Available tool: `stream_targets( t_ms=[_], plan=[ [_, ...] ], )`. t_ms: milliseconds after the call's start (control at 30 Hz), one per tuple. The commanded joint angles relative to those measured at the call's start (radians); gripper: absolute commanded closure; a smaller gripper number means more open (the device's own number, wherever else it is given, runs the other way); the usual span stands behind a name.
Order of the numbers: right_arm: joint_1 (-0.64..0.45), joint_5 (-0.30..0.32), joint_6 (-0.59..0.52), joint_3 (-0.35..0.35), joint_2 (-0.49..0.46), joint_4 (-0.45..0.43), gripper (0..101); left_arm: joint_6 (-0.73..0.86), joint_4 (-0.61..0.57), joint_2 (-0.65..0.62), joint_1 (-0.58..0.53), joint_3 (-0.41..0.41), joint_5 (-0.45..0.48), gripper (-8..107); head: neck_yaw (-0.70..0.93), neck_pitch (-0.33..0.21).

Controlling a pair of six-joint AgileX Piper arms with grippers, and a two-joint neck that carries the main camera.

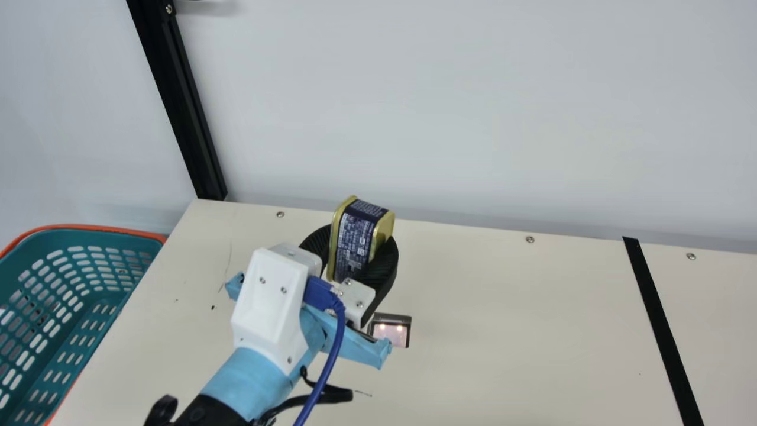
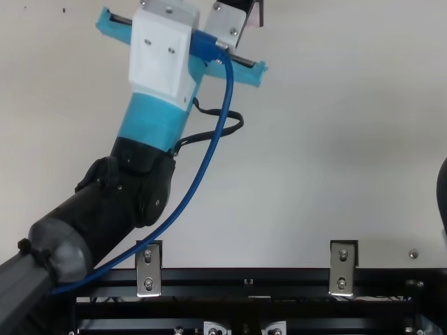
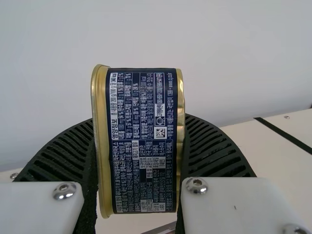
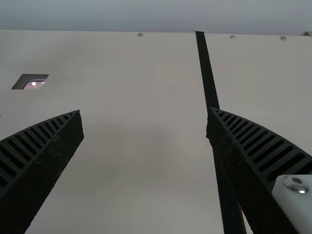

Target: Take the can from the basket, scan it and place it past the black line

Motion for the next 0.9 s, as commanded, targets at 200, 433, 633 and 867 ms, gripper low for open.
stream_targets(
  t_ms=[200,433,633,867],
  plan=[
    [0.0,0.0,0.0,0.0,0.0,0.0,0,-0.031,-0.004,0.036,0.009,-0.028,0.035,89,-0.021,-0.032],
    [0.0,0.0,0.0,0.0,0.0,0.0,0,-0.035,0.001,0.076,-0.002,-0.045,0.004,89,-0.021,-0.032],
    [0.0,0.0,0.0,0.0,0.0,0.0,0,-0.04,-0.004,0.109,-0.017,-0.053,-0.026,89,-0.021,-0.032],
    [0.0,0.0,0.0,0.0,0.0,0.0,0,-0.062,-0.012,0.136,-0.028,-0.068,-0.033,89,-0.021,-0.032]
  ],
)
